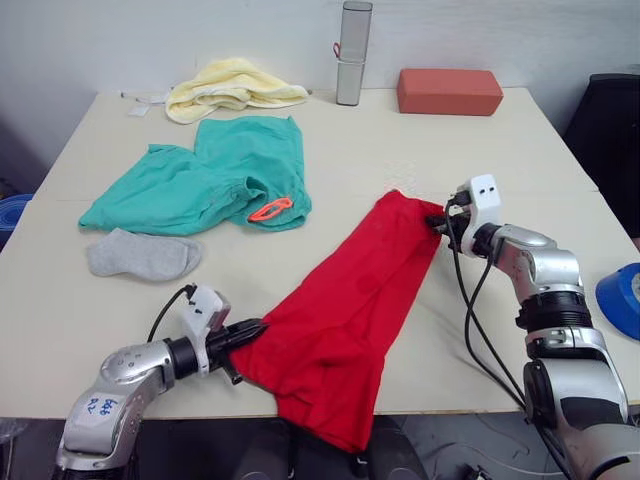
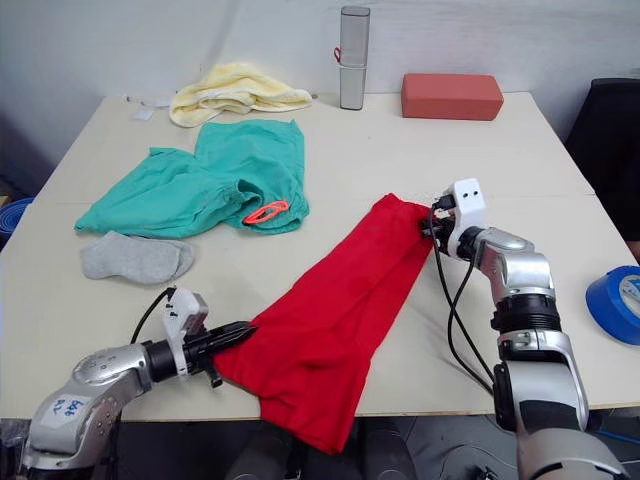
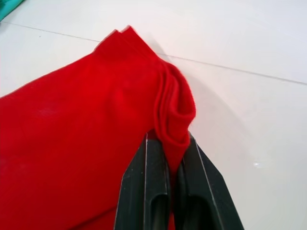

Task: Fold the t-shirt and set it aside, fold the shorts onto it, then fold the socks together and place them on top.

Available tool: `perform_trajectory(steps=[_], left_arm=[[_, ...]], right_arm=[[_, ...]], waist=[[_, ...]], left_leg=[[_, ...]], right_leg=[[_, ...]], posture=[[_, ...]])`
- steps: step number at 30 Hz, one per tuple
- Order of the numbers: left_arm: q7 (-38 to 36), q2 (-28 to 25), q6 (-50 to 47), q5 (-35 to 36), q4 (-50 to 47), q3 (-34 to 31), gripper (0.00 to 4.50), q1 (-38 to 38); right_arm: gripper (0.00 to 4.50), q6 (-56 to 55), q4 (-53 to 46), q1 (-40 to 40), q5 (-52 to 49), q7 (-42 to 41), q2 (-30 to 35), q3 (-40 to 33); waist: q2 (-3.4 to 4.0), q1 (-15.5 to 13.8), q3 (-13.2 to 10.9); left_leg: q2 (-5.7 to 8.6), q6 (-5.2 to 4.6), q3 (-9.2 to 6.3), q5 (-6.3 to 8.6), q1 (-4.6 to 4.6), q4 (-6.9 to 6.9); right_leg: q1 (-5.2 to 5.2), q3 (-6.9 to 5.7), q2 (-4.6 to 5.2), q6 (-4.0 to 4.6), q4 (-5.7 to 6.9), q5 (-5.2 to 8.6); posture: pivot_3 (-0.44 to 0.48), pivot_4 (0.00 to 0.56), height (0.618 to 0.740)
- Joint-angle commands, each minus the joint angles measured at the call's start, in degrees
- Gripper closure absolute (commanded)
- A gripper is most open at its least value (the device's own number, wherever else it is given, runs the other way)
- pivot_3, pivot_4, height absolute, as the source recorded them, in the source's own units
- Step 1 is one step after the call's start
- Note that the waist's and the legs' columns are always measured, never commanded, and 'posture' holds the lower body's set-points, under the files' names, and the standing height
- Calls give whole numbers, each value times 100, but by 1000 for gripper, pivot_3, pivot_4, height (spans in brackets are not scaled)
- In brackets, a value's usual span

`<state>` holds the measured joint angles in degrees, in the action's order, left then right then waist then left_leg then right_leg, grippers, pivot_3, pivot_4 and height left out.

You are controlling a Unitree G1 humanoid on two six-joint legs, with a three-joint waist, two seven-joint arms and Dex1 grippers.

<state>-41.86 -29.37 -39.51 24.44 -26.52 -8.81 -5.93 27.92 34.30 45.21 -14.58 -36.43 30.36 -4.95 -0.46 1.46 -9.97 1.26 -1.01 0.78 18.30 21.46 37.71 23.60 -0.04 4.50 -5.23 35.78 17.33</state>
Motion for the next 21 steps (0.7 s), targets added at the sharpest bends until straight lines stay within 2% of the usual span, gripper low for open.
perform_trajectory(steps=[1, 2, 5, 10, 11, 12, 15, 17, 21], left_arm=[[71, -67, -117, 306, -206, -241, 3956, 0], [19, -144, -82, 337, -155, -274, 3762, 48], [-372, -492, 121, 475, 101, -440, 2782, 229], [-1695, -1472, 719, 500, 967, -422, 1181, 589], [-1943, -1629, 853, 468, 1217, -332, 1142, 791], [-2055, -1723, 881, 430, 1470, -220, 1142, 1044], [-2173, -1671, 966, 309, 2083, 152, 514, 1878], [-2211, -1375, 1173, 159, 2444, 511, 42, 2485], [-2380, -885, 1655, -304, 3184, 1191, 42, 3328]], right_arm=[[3403, -213, -213, -20, -37, -338, 342, -187], [3100, -196, -325, -84, -76, -451, 450, -224], [1963, 177, -935, -407, -312, -967, 904, -321], [231, 1475, -2482, -1382, -1023, -1864, 1837, -522], [26, 1893, -2930, -1656, -1294, -2035, 2048, -590], [26, 2287, -3381, -1951, -1571, -2181, 2233, -664], [0, 3178, -4591, -2861, -2246, -2455, 2663, -871], [0, 3571, -5352, -3472, -2539, -2262, 2664, -1016], [0, 4262, -6286, -3996, -2998, -1449, 2130, -1240]], waist=[[0, 0, 0], [0, -3, 0], [2, -2, -1], [10, -2, -5], [14, -3, -8], [16, -5, -8], [19, -37, -10], [16, -71, -9], [10, -126, -10]], left_leg=[[0, -1, 0, 0, 0, 0], [0, -1, -1, 0, 0, 0], [-1, 0, -3, 1, 0, -2], [-2, -10, -6, 7, 0, -9], [-2, -11, -8, 7, 0, -14], [-2, -18, -9, 11, -1, -18], [-2, -24, -16, 12, -4, -27], [-2, -23, -26, 10, -4, -29], [0, -22, -23, 10, -3, -24]], right_leg=[[0, -1, 0, 0, 0, 0], [0, -1, 0, 0, -1, 0], [0, -4, 0, 1, -4, 1], [-1, -6, 1, 5, -10, 3], [-1, -7, 1, 6, -13, 3], [0, -7, 3, 8, -14, 4], [-2, -12, 6, 10, -15, 5], [-5, -21, 5, 10, -16, 5], [-5, -18, 5, 7, -17, 3]], posture=[[0, 150, 740], [0, 150, 740], [0, 150, 740], [0, 150, 740], [0, 150, 740], [0, 150, 740], [0, 150, 740], [0, 150, 740], [0, 150, 740]])
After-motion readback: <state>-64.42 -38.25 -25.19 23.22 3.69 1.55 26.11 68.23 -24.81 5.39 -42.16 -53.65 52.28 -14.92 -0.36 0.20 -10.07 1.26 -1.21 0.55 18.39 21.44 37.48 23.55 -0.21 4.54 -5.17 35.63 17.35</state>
